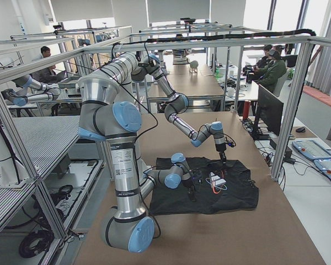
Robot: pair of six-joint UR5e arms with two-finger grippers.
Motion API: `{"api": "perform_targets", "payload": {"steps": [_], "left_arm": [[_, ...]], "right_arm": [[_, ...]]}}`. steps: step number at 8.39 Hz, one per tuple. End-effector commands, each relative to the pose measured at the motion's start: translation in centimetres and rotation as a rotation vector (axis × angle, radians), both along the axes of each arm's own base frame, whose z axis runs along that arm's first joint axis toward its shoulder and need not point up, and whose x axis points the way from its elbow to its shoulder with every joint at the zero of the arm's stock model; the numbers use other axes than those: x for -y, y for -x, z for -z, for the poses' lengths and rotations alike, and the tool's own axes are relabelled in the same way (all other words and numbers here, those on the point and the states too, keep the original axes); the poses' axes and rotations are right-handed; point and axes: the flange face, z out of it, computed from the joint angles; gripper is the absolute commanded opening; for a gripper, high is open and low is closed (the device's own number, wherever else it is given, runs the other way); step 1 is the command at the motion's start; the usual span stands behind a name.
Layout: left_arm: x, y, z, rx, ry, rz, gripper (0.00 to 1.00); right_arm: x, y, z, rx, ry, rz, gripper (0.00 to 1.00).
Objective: Fold clothes
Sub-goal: 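Grasp the sleeve with the left gripper and fold it inward onto the shirt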
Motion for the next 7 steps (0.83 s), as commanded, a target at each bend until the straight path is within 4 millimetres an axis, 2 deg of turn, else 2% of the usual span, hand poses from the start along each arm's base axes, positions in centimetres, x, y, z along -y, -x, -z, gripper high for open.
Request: {"api": "perform_targets", "payload": {"steps": [1, 2, 3, 4, 5, 6, 7], "left_arm": [[0.9, 0.8, 1.5, -0.019, 0.009, 0.027, 0.16], [1.1, 1.0, 1.5, -0.019, 0.010, 0.032, 0.34], [1.7, 1.4, 1.7, -0.011, 0.000, 0.069, 0.94], [1.7, 1.5, 2.2, -0.013, -0.006, 0.080, 0.94], [1.2, 1.3, 2.4, -0.027, 0.008, 0.084, 0.94], [0.2, 2.0, 2.9, -0.046, 0.004, 0.087, 0.94], [-0.7, 2.7, 2.1, -0.061, 0.018, 0.098, 0.94]], "right_arm": [[-0.4, 0.4, -0.1, -0.006, -0.007, -0.001, 0.94], [-0.6, 0.4, -0.4, -0.012, -0.005, 0.002, 0.94], [-0.6, 0.4, -0.5, -0.013, -0.005, 0.001, 0.94], [-0.6, 0.3, -0.4, -0.011, -0.007, 0.000, 0.94], [-0.7, 0.3, -0.1, -0.005, -0.010, 0.001, 0.94], [-0.8, 0.0, 0.3, 0.004, -0.012, 0.000, 0.94], [-1.1, -0.5, 0.8, 0.016, -0.013, -0.003, 0.94]]}}
